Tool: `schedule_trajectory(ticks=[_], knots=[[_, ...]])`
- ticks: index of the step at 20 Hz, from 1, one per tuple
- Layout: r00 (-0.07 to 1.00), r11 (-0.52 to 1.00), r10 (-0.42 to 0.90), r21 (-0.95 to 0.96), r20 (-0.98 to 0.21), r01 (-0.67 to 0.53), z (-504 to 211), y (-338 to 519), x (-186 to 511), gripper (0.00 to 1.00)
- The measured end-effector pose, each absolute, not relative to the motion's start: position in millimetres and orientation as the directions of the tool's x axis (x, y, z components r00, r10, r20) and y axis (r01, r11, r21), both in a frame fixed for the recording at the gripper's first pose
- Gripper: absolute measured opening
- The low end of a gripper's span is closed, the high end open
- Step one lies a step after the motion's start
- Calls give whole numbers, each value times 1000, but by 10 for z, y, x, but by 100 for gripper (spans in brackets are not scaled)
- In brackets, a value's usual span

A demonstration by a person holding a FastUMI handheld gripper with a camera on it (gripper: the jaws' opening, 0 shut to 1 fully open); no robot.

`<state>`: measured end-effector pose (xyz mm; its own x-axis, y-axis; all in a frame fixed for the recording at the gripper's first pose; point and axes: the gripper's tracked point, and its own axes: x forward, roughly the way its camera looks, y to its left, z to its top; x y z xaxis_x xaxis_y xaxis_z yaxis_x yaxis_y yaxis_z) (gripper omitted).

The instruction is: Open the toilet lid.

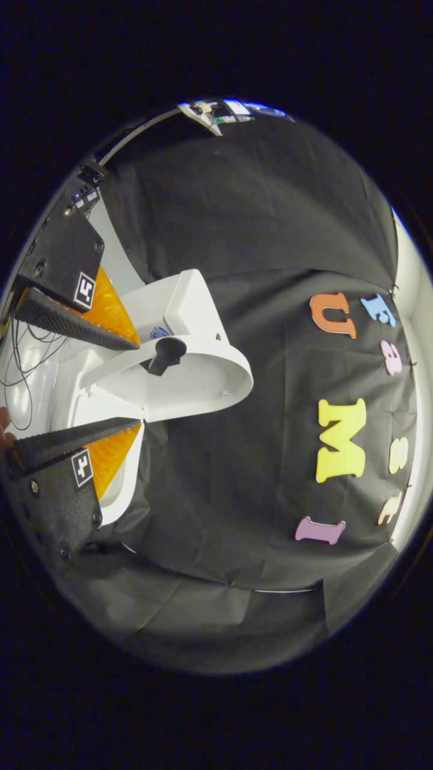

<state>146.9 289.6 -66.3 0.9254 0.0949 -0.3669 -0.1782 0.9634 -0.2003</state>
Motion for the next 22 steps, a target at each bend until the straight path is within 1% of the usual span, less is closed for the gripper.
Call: schedule_trajectory(ticks=[5,8,9,15,19,22], knots=[[955,969,129,-171,-268,-179,-355,2388,1225,71],[969,971,130,-171,-211,-167,-254,2068,1061,94],[972,971,129,-173,-198,-164,-195,1956,995,100],[983,979,130,-141,-129,-148,-50,1391,568,100],[988,982,99,-147,-115,-116,-64,1016,358,100],[989,986,110,-117,-98,-121,-85,869,224,100]])
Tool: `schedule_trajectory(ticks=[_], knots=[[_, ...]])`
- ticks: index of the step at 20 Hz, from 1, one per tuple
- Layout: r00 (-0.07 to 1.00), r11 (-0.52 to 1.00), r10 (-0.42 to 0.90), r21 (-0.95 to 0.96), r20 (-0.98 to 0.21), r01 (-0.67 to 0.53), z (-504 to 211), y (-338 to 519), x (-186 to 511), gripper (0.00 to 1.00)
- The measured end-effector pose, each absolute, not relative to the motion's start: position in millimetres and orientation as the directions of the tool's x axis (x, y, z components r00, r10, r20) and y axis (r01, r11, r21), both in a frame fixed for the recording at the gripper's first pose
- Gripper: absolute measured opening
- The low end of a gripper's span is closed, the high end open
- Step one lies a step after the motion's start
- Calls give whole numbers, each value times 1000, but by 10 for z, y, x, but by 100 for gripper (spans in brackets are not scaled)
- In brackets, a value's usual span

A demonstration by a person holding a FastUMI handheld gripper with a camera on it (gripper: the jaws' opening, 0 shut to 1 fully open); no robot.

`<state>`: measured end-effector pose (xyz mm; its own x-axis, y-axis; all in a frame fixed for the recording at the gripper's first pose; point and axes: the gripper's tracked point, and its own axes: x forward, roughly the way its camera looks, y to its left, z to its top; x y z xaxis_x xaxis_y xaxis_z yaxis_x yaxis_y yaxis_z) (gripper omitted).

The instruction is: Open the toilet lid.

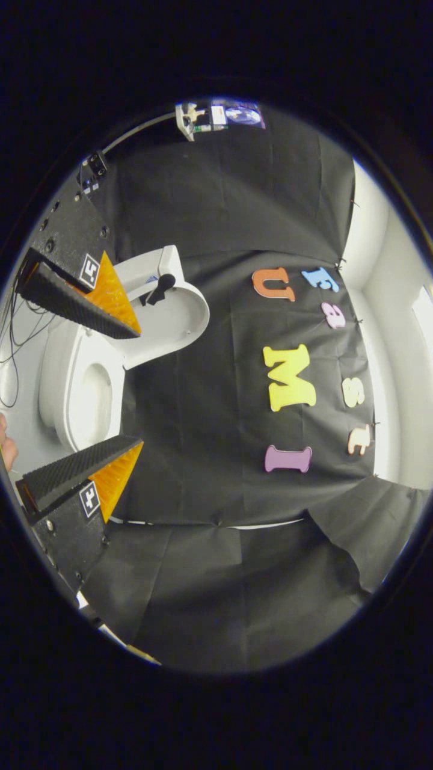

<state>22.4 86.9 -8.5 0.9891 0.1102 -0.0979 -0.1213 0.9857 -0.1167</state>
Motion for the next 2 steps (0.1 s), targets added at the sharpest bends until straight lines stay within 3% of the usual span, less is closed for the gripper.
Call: schedule_trajectory(ticks=[2], knots=[[992,987,101,-116,-83,-110,-121,743,173,100]])
